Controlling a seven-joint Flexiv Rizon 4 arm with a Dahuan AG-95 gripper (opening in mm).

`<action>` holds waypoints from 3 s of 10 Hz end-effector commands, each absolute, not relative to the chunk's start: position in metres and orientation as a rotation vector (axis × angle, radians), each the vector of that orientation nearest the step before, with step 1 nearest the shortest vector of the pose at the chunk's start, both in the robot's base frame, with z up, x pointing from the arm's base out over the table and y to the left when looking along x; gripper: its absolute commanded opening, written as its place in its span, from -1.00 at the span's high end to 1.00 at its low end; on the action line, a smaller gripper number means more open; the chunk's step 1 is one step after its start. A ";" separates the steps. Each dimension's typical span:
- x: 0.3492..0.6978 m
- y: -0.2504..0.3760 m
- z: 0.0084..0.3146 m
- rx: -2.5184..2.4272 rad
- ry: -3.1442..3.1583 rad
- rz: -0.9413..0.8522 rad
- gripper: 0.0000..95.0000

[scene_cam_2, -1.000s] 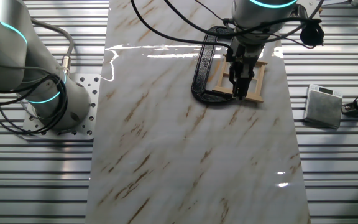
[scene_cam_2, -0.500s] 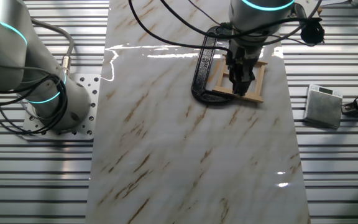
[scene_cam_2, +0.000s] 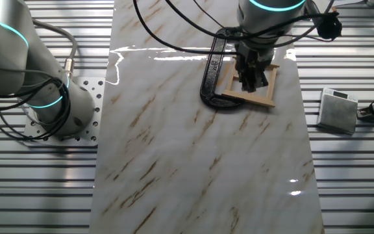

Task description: Close a sliding window

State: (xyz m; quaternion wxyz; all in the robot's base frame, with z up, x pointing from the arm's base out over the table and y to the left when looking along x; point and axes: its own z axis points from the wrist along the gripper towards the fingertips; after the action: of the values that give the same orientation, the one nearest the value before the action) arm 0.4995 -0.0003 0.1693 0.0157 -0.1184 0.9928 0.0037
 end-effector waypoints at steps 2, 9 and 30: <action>0.500 0.000 0.170 -0.347 3.113 0.010 1.00; 0.500 0.000 0.170 -0.437 3.189 -0.081 1.00; 0.547 0.140 0.132 -0.101 3.227 0.066 1.00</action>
State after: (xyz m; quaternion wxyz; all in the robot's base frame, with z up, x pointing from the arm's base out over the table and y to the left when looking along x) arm 0.5480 0.1405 0.1311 -0.0454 -0.0302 0.9983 0.0199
